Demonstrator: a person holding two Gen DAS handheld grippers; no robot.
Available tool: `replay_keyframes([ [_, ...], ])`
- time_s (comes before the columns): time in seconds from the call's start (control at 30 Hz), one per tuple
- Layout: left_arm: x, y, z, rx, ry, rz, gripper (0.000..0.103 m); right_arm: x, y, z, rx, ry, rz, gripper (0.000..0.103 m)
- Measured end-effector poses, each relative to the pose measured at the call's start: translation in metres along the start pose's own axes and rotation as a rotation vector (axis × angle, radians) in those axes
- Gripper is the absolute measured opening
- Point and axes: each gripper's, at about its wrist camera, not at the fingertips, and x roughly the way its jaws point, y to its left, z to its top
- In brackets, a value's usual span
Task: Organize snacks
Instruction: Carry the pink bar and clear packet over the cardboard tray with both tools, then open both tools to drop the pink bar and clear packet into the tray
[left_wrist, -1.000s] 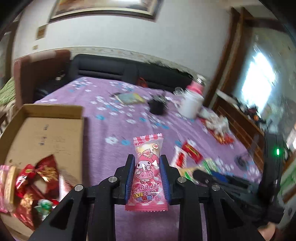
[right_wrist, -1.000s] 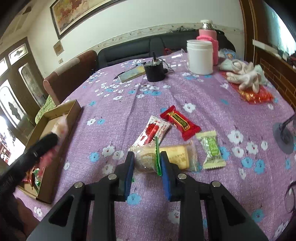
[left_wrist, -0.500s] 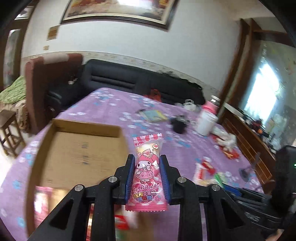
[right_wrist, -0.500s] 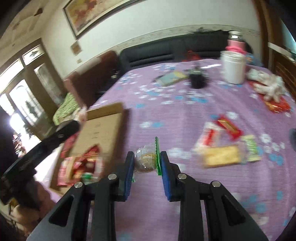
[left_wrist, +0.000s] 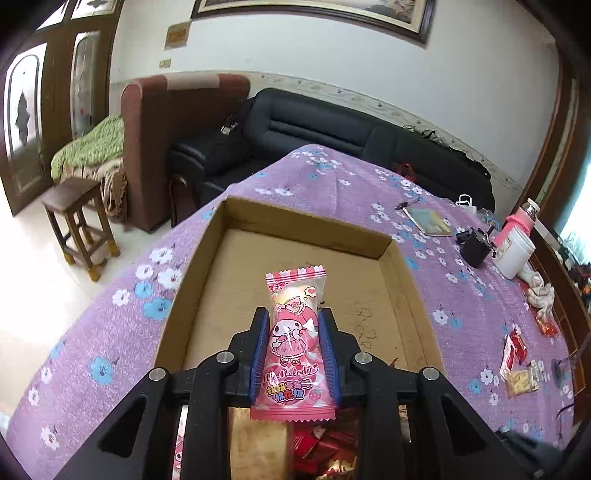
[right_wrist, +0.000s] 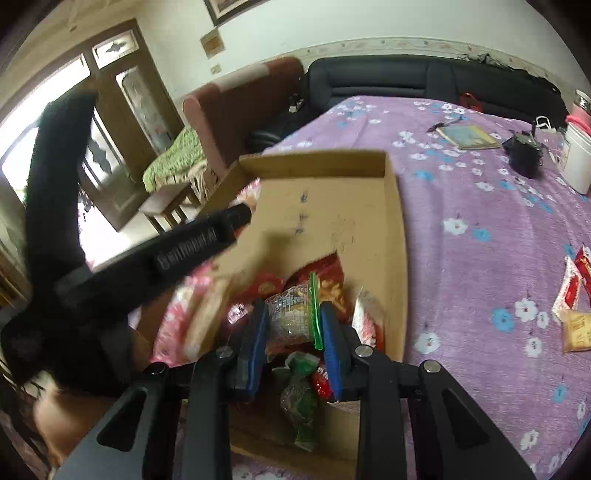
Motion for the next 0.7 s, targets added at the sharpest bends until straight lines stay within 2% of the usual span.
replay_keyframes([
  [0.13,0.006,0.0,-0.003,0.001,0.024,0.012,0.029,0.004,-0.005,-0.006,-0.009,0.013,-0.004,0.027],
  [0.4,0.005,-0.005,-0.004,0.019,0.014,0.038,0.03,0.001,-0.002,-0.01,-0.05,-0.003,-0.006,0.028],
  [0.43,0.004,-0.004,-0.004,0.015,0.012,0.038,0.032,-0.001,0.0,-0.01,-0.055,-0.006,-0.007,0.031],
  [0.5,0.004,-0.004,-0.003,0.007,0.008,0.034,0.053,-0.005,0.002,-0.009,-0.057,-0.019,-0.011,0.036],
  [0.53,0.002,-0.004,-0.003,0.003,-0.002,0.029,0.056,-0.006,0.002,-0.009,-0.055,-0.023,-0.009,0.036],
  [0.7,-0.003,-0.001,-0.002,-0.003,-0.02,0.023,0.059,-0.012,-0.003,-0.005,-0.026,-0.034,0.003,0.036],
])
